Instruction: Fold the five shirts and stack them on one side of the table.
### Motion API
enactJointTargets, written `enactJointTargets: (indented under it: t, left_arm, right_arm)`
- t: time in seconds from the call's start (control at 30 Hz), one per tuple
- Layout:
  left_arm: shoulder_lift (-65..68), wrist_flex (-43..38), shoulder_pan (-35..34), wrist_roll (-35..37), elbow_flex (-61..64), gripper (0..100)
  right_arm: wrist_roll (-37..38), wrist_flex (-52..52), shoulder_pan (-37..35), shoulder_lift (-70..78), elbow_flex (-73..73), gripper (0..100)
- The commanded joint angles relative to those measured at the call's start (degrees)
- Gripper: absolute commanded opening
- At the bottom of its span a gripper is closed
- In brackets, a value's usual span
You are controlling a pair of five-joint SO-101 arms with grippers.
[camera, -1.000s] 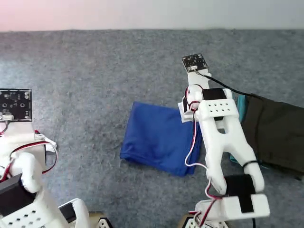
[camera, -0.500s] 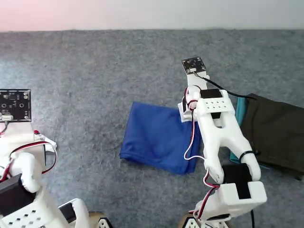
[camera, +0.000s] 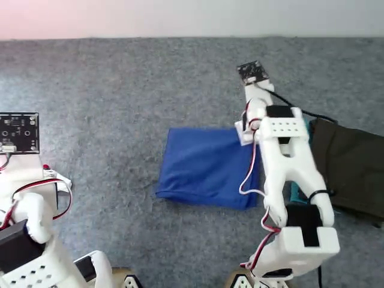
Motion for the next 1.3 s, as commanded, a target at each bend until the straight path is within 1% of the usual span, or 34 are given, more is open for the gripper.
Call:
enactJointTargets:
  t: [0.0, 0.07, 0.13, 0.2, 0.27, 0.33, 0.37, 0.5, 0.6, 0.77, 0.9, 1.03, 1.1, 1.23, 1.27]
  left_arm:
    - [-0.3, -0.6, -0.4, -0.5, -0.1, 1]
    - [-0.3, -0.6, -0.4, -0.5, -0.1, 1]
    - [-0.3, -0.6, -0.4, -0.4, -0.1, 1]
    - [-0.3, -0.6, -0.4, -0.4, -0.1, 1]
    - [-0.2, -0.6, -0.4, -0.4, 0.0, 1]
    - [-0.3, -0.7, -0.4, -0.4, 1.2, 1]
    - [-0.4, -0.7, -0.4, -0.4, 1.7, 1]
    - [-0.6, -0.7, -0.4, -0.3, 2.8, 1]
    - [-0.6, -0.7, -0.4, -0.3, 2.8, 1]
    - [-0.6, -0.7, -0.4, -0.4, 2.8, 1]
    - [-0.6, -0.7, -0.4, -0.3, 2.9, 1]
    - [-0.6, -0.8, -0.4, -0.4, 2.9, 1]
    - [-0.6, -0.8, -0.4, -0.3, 2.9, 1]
    - [-0.6, -0.8, -0.4, -0.3, 2.9, 1]
    - [-0.6, -0.7, -0.4, -0.3, 2.9, 1]
  right_arm:
    - [3.0, -0.3, 1.5, 1.8, -5.2, 1.2]
    - [3.1, 1.1, 1.5, 2.6, -6.2, 3.2]
    - [1.6, 5.1, 1.0, 2.6, -8.3, 10.4]
    - [-2.5, 10.2, 0.1, 2.6, -11.0, 19.9]
    - [-8.2, 16.0, -1.0, 2.7, -13.9, 28.2]
    - [-12.5, 20.8, -2.3, 2.8, -16.3, 32.5]
    - [-13.9, 23.0, -2.9, 2.9, -17.2, 33.1]
    - [-17.6, 29.2, -5.6, 3.2, -18.6, 32.9]
    - [-19.7, 31.1, -6.0, 3.5, -18.5, 32.9]
    - [-20.7, 29.5, -7.0, 8.5, -15.5, 33.0]
    - [-24.1, 27.2, -7.4, 14.9, -15.1, 32.9]
    - [-24.3, 25.8, -8.6, 19.3, -15.2, 31.9]
    - [-23.1, 25.8, -9.7, 20.4, -15.3, 24.9]
    - [-17.2, 25.8, -11.6, 20.5, -15.3, 0.0]
    - [-16.7, 26.1, -11.6, 20.4, -15.3, 1.6]
